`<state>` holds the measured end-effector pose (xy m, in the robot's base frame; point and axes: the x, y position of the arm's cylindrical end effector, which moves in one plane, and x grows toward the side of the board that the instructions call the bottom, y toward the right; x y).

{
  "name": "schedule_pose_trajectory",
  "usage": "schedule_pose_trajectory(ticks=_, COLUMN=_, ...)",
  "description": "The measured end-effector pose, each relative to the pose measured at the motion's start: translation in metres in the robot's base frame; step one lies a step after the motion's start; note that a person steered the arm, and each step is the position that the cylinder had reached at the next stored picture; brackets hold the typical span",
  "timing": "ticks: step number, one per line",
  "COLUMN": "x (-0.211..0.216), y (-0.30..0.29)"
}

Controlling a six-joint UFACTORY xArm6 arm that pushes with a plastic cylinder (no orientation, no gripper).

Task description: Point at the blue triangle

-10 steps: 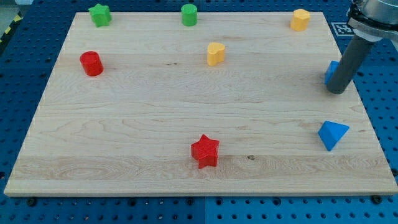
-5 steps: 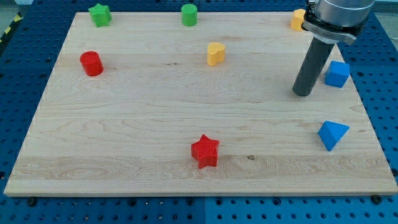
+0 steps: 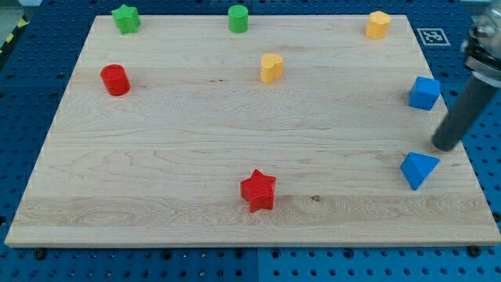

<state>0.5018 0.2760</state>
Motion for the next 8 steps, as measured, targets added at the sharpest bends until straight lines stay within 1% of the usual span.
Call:
schedule_pose_trajectory(ticks=1, x=0.034, y=0.011)
schedule_pose_trajectory(ticks=5, x=0.037, y=0.011)
schedule_pose_trajectory(ticks=6, x=0.037, y=-0.002)
schedule_pose_trajectory(ticks=8, x=0.034, y=-0.061)
